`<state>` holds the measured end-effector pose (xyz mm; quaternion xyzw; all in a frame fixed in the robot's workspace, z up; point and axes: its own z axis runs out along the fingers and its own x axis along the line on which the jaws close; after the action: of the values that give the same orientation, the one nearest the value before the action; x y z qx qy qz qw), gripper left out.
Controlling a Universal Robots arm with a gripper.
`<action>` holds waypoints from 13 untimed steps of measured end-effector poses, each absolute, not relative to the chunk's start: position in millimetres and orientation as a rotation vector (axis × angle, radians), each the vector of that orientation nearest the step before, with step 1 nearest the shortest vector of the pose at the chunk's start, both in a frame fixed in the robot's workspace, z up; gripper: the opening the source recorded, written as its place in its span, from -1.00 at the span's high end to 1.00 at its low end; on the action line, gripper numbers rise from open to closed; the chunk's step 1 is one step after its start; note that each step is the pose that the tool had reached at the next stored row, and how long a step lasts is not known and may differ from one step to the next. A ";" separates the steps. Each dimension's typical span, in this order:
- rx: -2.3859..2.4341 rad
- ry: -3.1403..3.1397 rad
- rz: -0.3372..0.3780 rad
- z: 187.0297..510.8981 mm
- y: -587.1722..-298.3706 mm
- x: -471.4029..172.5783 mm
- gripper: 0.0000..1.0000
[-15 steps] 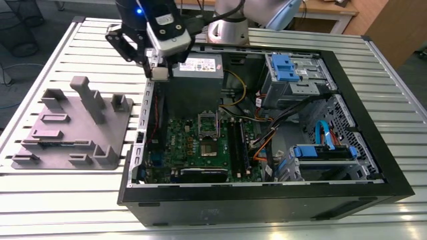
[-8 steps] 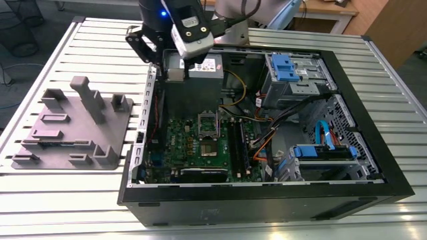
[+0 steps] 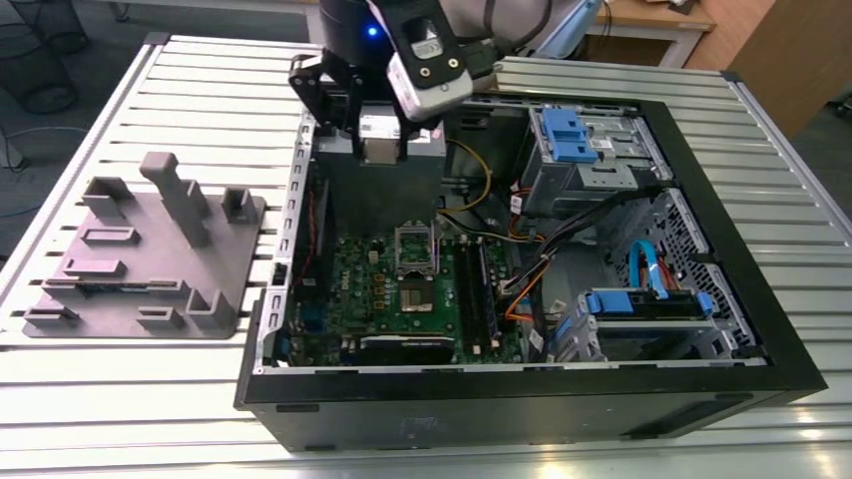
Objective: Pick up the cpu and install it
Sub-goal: 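Pick up the cpu and move it towards the insertion slot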
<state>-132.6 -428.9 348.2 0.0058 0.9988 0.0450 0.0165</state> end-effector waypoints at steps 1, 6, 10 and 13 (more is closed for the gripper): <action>0.018 3.105 0.140 348.1 -428.9 -130.6 0.06; 0.018 3.105 0.140 347.9 -428.9 -127.9 0.06; 0.018 3.105 0.140 347.1 -429.4 -127.8 0.06; 0.018 3.105 0.140 346.4 -430.6 -127.8 0.06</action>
<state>-127.8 -430.6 346.4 0.0057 0.9988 0.0450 0.0165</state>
